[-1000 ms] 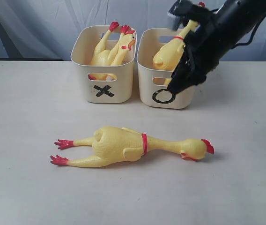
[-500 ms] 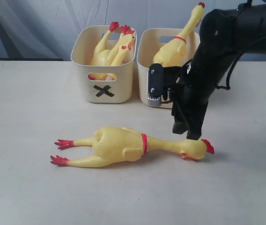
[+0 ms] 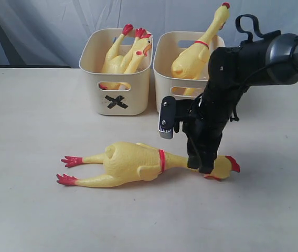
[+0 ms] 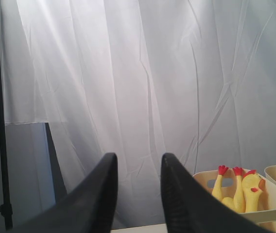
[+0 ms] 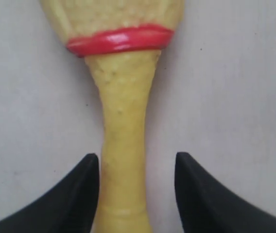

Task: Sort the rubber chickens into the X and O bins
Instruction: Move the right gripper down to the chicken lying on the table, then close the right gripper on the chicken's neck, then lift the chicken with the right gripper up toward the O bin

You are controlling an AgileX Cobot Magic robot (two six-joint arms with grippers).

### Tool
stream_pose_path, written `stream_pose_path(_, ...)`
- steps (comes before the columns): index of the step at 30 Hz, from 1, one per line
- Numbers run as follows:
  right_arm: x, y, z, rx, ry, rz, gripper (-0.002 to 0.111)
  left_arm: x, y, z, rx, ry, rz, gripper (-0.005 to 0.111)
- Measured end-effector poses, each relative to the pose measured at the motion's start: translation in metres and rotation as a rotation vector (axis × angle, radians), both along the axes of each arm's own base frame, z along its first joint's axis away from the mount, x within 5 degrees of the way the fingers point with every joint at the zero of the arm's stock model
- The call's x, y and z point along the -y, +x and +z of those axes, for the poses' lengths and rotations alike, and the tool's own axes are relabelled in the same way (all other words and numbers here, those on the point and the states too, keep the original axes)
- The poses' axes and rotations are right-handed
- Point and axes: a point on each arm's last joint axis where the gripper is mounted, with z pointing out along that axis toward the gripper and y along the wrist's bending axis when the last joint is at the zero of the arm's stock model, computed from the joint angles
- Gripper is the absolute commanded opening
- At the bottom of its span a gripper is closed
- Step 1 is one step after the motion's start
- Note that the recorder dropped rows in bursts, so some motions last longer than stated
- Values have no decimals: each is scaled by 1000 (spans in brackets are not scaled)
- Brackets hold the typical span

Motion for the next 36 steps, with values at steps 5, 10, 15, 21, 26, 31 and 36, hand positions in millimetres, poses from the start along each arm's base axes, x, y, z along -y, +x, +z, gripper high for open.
stream_pose_path(5, -1, 0, -16, -40, -13, -5, 46, 0, 0, 0, 0, 0, 0, 30)
stream_pose_path(10, -1, 1, -22, -52, -20, -8, 46, 0, 0, 0, 0, 0, 0, 30)
stream_pose_path(15, -1, 1, -27, -66, -25, -21, 28, 0, 0, 0, 0, 0, 0, 30)
stream_pose_path(21, 0, -1, -28, -87, -33, -21, 0, 0, 0, 0, 0, 0, 0, 30)
stream_pose_path(26, 1, -10, -27, -186, -51, -51, -1, 0, 0, 0, 0, 0, 0, 30)
stream_pose_path(31, -3, -16, 2, -197, 34, -98, -1, 0, 0, 0, 0, 0, 0, 30)
stream_pose_path(36, -5, -25, 52, -126, 159, -149, -1, 0, 0, 0, 0, 0, 0, 30)
